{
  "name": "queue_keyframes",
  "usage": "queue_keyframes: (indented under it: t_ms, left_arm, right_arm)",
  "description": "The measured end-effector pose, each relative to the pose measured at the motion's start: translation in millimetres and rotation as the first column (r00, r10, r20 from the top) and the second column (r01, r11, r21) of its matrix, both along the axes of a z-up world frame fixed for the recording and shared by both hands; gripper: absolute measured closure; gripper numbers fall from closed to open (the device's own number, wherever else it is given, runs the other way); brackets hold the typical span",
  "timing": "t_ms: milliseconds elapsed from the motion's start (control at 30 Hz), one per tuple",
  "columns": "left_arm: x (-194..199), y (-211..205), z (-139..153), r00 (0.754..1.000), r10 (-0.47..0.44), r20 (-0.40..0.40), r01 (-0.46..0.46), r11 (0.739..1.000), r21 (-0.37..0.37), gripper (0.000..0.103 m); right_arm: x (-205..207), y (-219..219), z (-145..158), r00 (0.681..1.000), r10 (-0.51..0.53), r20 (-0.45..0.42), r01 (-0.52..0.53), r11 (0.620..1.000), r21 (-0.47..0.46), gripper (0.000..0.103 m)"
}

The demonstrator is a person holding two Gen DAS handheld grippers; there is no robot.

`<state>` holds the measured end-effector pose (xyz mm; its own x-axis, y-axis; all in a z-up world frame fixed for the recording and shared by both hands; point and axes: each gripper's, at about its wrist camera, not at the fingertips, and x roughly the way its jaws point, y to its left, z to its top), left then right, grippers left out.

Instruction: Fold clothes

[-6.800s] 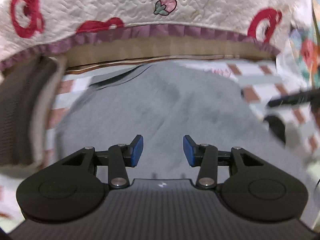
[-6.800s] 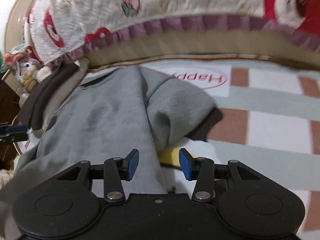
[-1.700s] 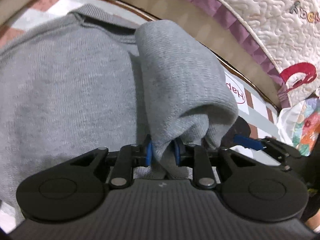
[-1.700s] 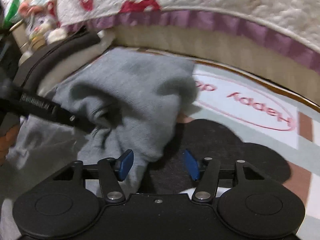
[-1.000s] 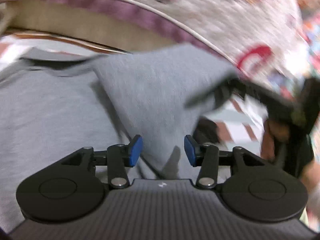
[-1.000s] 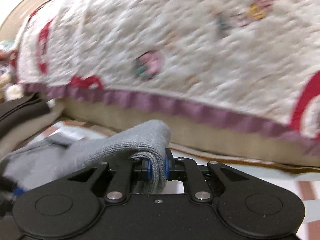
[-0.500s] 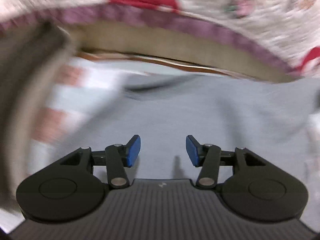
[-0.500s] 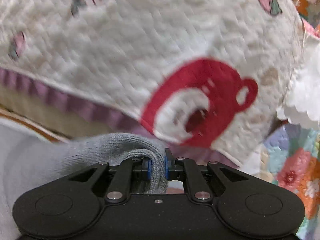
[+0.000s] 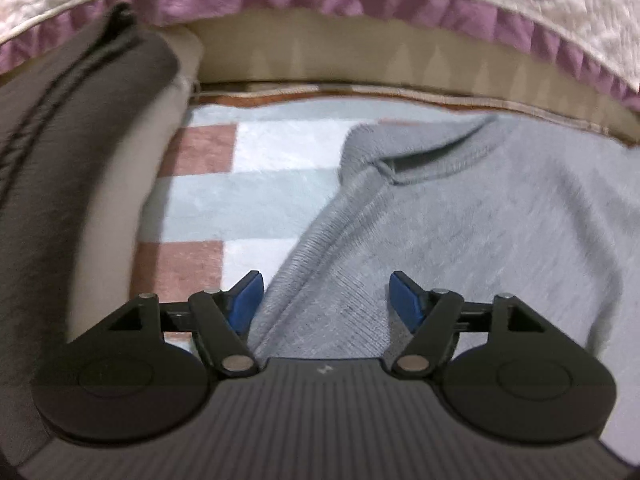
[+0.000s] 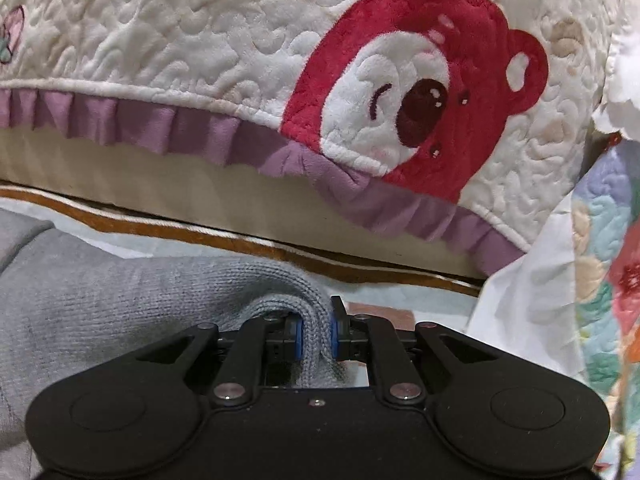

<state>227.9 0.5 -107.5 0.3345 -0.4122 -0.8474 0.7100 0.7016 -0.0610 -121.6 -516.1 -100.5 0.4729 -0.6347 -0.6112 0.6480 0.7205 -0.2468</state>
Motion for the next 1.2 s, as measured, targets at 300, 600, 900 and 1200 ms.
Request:
queue_keyframes:
  t_ms: [300, 600, 900, 1200]
  left_arm:
    - [-39, -43, 38, 0.971, -0.081, 0.225, 0.059, 0.993, 0.104, 0.095]
    - [-37, -81, 121, 0.888, 0.07, 0.455, -0.031, 0.995, -0.092, 0.096]
    - [-32, -158, 36, 0.947, 0.048, 0.318, -0.061, 0.998, 0.032, 0.079]
    - [-66, -73, 40, 0.992, 0.099, 0.08, -0.091, 0.991, -0.099, 0.055]
  right_arm:
    - [-27, 13, 30, 0.985, 0.038, 0.169, -0.03, 0.998, -0.049, 0.092]
    - [-85, 50, 105, 0.929, -0.098, 0.356, 0.202, 0.942, -0.269, 0.092]
    - [-121, -18, 17, 0.919, -0.389, 0.057, 0.389, 0.921, 0.009, 0.063]
    - [-152, 18, 12, 0.928, -0.335, 0.161, 0.274, 0.909, 0.314, 0.053]
